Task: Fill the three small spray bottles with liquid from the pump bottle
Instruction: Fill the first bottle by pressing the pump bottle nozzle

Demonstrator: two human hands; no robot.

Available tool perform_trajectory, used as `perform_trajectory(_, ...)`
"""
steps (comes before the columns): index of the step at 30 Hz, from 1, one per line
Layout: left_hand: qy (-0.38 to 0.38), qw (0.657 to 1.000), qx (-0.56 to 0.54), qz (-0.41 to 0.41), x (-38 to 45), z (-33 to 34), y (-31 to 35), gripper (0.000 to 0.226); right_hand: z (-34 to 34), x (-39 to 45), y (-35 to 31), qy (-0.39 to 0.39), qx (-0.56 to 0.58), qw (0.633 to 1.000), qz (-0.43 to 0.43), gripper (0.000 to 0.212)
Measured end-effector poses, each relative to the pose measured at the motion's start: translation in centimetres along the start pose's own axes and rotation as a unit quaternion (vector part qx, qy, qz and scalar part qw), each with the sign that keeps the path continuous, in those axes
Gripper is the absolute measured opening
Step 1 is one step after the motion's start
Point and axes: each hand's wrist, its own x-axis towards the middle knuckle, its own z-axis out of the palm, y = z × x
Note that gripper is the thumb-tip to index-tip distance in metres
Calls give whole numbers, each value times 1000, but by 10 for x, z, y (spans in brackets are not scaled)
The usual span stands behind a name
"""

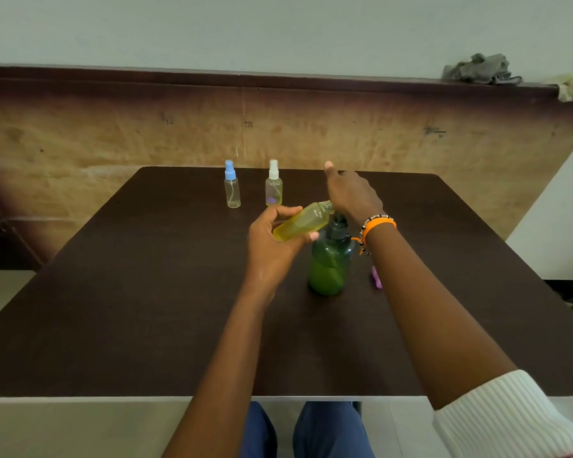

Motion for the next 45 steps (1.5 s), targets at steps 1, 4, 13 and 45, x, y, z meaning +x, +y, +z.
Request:
perform_trajectory(1,2,1000,-2,1,1,0,0,36,0,0,-1,1,3,1000,-2,65)
perform_trajectory(4,5,1000,-6,2,2,0,-2,37,1,-1,1,17,32,999,3,67)
perform_trajectory(13,3,1000,-11,4,1,0,-3,36,2,-4,0,29,6,1000,9,68)
perform_trajectory(45,1,999,-32,7,-2,-1,-8,37,-2,-7,-3,-1,-12,1000,12,79)
